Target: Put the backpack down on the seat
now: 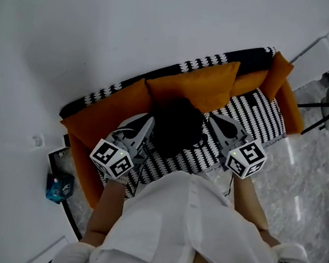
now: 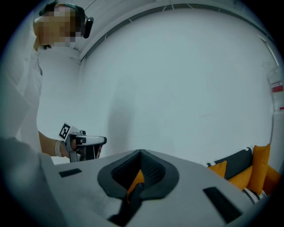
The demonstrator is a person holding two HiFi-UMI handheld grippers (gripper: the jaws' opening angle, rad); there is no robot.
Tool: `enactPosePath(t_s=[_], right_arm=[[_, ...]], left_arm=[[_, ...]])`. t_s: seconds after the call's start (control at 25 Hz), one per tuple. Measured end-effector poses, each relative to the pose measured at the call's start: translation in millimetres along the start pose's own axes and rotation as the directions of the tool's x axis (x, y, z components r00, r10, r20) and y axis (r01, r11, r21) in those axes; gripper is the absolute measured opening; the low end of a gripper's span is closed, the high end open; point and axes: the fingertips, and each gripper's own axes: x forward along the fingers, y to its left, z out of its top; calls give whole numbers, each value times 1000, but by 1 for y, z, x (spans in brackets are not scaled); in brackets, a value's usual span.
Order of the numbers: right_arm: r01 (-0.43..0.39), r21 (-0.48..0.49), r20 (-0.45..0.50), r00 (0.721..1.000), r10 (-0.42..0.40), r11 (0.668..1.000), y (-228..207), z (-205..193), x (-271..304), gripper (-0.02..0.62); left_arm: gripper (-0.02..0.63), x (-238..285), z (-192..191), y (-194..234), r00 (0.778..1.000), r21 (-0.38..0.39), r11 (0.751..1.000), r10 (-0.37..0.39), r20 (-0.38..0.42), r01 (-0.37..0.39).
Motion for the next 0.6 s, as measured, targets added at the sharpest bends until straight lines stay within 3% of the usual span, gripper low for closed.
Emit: enactPosePath(t_s=[0.6], right_arm=[[6, -7, -18, 1000, -7, 1000, 12, -7, 1, 18]], left_arm=[[41, -8, -10, 0, 1000, -9, 1000, -6, -19, 6]])
